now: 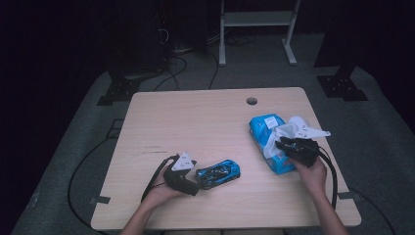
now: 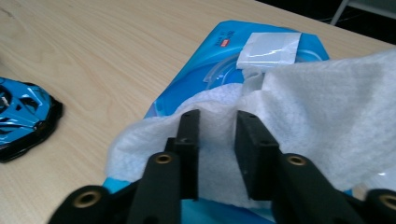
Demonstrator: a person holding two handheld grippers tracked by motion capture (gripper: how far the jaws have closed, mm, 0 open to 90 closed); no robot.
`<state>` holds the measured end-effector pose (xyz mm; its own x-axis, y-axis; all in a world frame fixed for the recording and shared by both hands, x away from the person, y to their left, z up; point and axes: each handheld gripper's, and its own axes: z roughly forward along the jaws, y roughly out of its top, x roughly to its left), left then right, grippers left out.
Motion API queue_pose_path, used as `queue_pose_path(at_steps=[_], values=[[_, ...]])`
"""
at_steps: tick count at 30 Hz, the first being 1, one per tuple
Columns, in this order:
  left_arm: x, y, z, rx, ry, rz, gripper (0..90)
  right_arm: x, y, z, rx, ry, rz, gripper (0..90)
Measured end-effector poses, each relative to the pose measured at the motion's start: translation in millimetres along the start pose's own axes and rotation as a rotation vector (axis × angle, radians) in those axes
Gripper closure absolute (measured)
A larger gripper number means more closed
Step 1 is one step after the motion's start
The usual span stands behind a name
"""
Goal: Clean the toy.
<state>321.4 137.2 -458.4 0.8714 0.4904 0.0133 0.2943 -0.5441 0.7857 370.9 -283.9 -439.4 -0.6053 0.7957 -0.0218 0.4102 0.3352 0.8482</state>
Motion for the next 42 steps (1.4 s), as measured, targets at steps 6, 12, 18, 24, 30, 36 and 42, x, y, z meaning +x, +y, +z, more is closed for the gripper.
queue_pose_path(at_steps=[6,12,18,24,30,36,42], values=[[0.8,-1.0,-2.1,-0.004,0.006,-0.01,14.3,0.0,2.1,-5.1,0.011,-0.002,0.0,86.3],[2.4,-1.8,-2.6,-0.004,-0.003,-0.01,14.2,-1.7,7.2,-14.4,-0.03,0.04,0.056,87.7],[2.8,-2.0,-2.2,-0.004,-0.003,-0.016,13.2,1.2,10.9,-16.6,-0.043,0.083,0.083,88.2],[2.7,-2.0,-2.2,-0.003,0.0,-0.014,12.6,8.7,16.1,-22.0,-0.063,0.1,0.067,88.8],[2.8,-2.1,-2.3,-0.004,-0.002,-0.013,12.4,12.4,16.6,-19.2,-0.04,0.094,0.044,88.9],[3.0,-2.2,-2.1,-0.005,-0.002,-0.014,12.1,15.2,18.9,-21.2,-0.052,0.1,0.041,88.5],[1.9,-2.0,-3.2,-0.002,0.005,-0.001,11.6,12.8,19.8,-13.0,-0.006,-0.032,0.006,45.3]])
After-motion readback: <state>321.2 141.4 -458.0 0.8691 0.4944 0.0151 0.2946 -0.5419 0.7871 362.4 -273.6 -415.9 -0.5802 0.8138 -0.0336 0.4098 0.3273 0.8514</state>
